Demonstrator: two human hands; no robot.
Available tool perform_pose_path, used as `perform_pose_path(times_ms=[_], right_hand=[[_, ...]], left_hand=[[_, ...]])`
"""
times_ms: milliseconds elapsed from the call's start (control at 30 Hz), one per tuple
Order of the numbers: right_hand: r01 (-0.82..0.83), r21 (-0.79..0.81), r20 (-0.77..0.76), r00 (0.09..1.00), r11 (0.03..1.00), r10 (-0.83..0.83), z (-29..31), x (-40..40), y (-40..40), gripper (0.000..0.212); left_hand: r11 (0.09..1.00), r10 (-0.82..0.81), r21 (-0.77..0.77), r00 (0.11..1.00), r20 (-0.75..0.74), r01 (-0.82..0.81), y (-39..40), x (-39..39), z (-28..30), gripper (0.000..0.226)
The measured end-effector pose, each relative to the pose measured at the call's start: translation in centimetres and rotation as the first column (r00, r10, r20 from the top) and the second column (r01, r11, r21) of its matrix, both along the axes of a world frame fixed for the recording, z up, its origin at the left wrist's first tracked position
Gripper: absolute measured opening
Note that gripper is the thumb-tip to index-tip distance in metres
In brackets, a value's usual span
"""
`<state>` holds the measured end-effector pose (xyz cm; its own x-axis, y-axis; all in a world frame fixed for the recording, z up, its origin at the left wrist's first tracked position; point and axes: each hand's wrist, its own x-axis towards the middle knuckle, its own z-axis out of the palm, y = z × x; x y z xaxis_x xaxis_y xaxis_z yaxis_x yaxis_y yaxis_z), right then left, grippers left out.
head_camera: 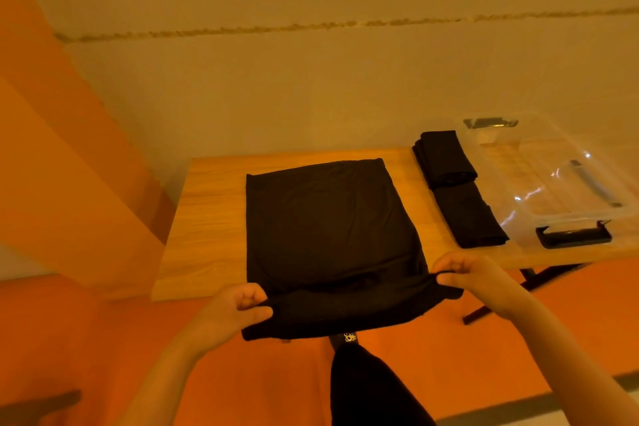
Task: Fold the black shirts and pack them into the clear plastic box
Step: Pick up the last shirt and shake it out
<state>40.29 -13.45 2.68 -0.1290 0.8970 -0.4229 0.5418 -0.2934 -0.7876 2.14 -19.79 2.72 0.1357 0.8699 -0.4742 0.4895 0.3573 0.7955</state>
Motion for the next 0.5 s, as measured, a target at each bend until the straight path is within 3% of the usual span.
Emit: perform_pose_path(times_ms=[167,267,367,500], right_hand=[[-0.088,-0.073,-0.056,0.995,0.993,0.084,1.4,-0.6,2.3,0.03],[-0.128,-0.137,-0.076,0.99,0.982,0.119,1.7,-0.5,3.0,0.038],[-0.132,-0.14,-0.034,0.991,0.981,0.128,1.5,-0.7,3.7,0.035],[-0.082,-0.108,-0.073,0.995,0.991,0.074,2.1,-1.1,4.1,0.021]], left_hand=[[1.0,-0.011,-0.001,0.992,0.126,0.012,1.6,0.6,1.6,0.005],[0.999,0.035,-0.012,0.996,0.083,-0.034,1.5,0.9,1.1,0.01],[0.989,0.128,0.076,0.991,-0.026,-0.126,2.1,0.6,0.0,0.013],[0.954,0.276,0.105,0.959,0.06,-0.281,3.2,0.7,0.3,0.017]])
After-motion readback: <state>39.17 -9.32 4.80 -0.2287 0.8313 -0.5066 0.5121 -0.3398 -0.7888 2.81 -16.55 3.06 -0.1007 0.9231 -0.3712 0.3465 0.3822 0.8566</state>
